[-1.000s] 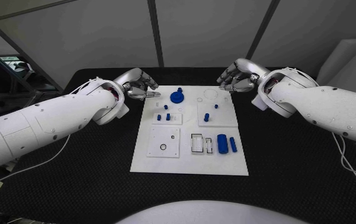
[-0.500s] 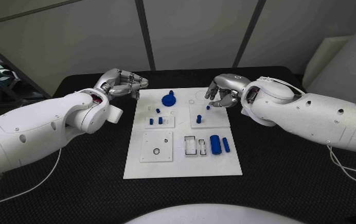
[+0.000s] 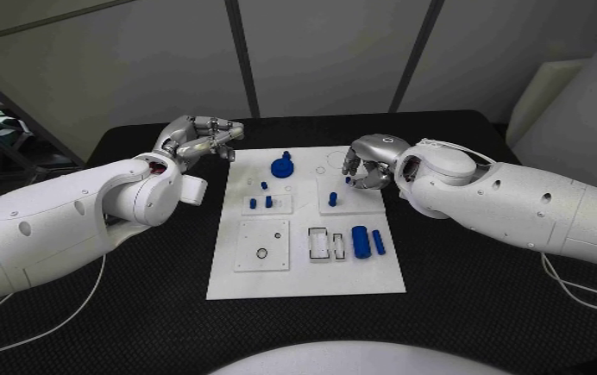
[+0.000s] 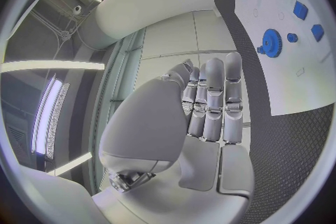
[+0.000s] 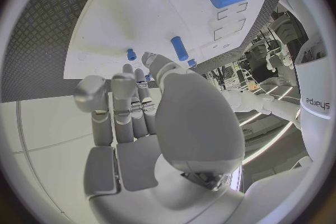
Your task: Assemble the parts on the task board
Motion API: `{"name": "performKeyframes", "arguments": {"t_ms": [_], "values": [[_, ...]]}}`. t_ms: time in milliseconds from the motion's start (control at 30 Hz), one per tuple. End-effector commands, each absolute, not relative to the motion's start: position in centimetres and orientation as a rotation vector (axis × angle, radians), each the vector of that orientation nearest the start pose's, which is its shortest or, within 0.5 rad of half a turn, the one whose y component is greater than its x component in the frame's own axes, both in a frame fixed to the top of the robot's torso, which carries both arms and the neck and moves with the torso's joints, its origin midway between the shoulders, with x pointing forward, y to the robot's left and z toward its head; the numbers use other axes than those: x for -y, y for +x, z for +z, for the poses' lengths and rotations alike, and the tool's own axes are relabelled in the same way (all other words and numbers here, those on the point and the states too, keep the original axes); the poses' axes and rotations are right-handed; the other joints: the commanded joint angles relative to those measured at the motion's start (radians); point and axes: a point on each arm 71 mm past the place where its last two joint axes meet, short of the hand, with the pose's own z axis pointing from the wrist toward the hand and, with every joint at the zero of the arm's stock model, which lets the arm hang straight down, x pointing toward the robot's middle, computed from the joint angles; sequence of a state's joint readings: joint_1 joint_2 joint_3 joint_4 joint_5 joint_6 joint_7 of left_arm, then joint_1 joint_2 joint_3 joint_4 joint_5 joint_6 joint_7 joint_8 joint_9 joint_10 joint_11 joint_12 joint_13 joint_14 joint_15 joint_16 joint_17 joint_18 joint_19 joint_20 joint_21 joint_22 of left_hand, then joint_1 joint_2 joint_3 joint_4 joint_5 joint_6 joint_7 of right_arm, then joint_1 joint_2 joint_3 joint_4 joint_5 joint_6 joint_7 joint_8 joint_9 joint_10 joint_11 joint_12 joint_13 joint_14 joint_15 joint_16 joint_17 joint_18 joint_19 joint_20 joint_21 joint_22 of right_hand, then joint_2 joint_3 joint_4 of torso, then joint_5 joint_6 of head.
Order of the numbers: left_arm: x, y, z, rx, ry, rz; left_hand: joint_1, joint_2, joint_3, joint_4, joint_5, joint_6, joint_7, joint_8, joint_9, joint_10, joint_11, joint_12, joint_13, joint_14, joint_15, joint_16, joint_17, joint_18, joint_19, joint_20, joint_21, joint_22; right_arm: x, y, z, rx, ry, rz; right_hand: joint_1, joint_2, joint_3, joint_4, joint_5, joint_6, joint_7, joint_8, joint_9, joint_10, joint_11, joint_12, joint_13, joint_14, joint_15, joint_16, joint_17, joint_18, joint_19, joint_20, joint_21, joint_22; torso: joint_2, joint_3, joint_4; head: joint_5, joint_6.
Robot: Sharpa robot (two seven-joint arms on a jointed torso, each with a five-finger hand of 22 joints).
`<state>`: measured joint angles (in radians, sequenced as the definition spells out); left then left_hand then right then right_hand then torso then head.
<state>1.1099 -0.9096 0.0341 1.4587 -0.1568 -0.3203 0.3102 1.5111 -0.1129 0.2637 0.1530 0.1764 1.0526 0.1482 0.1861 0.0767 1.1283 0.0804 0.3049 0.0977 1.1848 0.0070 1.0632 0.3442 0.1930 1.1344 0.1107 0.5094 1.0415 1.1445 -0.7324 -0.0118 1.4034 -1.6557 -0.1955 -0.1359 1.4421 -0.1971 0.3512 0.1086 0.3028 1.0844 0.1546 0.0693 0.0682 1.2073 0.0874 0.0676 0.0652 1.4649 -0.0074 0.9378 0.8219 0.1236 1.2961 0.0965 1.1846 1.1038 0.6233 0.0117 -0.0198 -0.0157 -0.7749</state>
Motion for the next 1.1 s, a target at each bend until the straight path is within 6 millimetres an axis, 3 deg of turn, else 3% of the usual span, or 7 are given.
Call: {"name": "performKeyframes", "arguments": {"t_ms": [33,600,1100], "values": [[-26.4,49.2,-19.9,-1.407,-1.123,-1.387,0.002,-0.012,0.006,0.001,0.002,0.006,0.002,0.005,-0.001,0.005,0.0,0.003,0.0,-0.007,-0.001,-0.004,-0.002,-0.01,-0.006,0.0,-0.004,-0.002,17.5,49.9,-21.6,-1.731,-0.366,0.483,-0.009,0.002,0.008,-0.001,-0.006,-0.008,0.002,-0.005,-0.002,-0.01,0.0,-0.004,-0.001,0.025,0.005,0.01,0.005,-0.019,-0.002,0.005,0.008,0.005,0.0,-0.001,0.0012,0.001,-0.001],[-26.5,49.2,-20.0,-1.413,-1.128,-1.388,0.001,-0.013,0.014,-0.002,0.002,0.003,0.004,0.003,-0.002,0.001,0.001,0.002,-0.001,-0.008,0.0,-0.007,-0.004,-0.011,-0.007,-0.001,-0.005,-0.002,16.7,50.3,-22.4,-1.759,-0.365,0.467,0.001,0.024,0.055,-0.013,-0.038,0.007,0.002,0.002,0.002,0.007,-0.003,0.004,0.002,0.032,0.005,0.136,0.114,-0.038,0.046,0.008,0.104,0.114,-0.001,-0.0004,0.0007,0.007,-0.006],[-26.7,49.3,-20.0,-1.4,-1.122,-1.388,-0.009,-0.014,0.021,-0.002,0.004,-0.002,0.008,0.001,-0.004,-0.004,0.005,0.002,-0.002,-0.006,0.002,-0.009,-0.005,-0.012,-0.006,0.0,-0.007,-0.002,17.0,50.4,-23.5,-1.811,-0.369,0.434,0.004,0.025,0.072,-0.023,-0.043,0.014,0.0,0.002,0.002,0.015,-0.005,0.004,0.002,0.028,0.004,0.155,0.125,-0.04,0.048,0.007,0.117,0.128,-0.001,-0.0002,-0.0007,0.008,-0.009]]}}
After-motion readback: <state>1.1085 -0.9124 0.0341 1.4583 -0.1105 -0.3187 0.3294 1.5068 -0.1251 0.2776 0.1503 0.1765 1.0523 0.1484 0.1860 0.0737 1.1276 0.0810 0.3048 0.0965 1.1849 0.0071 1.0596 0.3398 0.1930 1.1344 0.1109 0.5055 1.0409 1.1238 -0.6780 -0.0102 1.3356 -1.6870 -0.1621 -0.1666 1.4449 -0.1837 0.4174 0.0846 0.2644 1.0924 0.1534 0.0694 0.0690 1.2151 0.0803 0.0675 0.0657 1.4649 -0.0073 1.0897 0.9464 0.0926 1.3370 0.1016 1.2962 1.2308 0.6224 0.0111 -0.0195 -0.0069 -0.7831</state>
